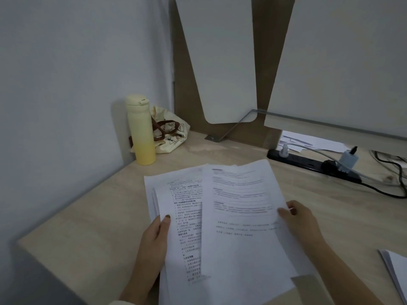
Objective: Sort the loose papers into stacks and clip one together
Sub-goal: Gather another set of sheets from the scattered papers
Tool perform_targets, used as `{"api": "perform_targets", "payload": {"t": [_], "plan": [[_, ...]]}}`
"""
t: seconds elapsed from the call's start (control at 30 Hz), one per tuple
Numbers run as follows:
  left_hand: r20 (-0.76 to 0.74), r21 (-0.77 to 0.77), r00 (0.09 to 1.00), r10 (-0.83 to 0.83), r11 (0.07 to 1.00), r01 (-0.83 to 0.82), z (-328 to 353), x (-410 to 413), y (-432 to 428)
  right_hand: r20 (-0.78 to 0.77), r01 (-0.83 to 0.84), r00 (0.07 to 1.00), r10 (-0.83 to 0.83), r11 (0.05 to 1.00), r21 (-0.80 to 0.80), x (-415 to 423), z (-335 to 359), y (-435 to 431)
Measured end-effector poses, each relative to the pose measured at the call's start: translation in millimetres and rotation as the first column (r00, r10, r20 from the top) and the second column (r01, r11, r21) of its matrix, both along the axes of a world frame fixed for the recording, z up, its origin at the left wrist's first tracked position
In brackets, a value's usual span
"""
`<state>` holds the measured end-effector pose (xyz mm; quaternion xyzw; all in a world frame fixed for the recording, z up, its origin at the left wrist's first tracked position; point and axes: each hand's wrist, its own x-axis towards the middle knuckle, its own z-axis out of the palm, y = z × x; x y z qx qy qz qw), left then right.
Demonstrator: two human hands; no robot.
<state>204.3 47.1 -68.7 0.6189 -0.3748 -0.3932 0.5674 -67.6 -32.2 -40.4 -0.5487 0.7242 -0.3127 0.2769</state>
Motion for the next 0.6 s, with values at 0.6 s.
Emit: {"api": "perform_targets", "payload": {"t": [0.6], "plan": [[0.090,0.096,0.995,-0.034,0.995,0.025,-5,-1,-9,-0.274,-0.258,0.927,0.257,0.966,0.034,48,-23,16]]}}
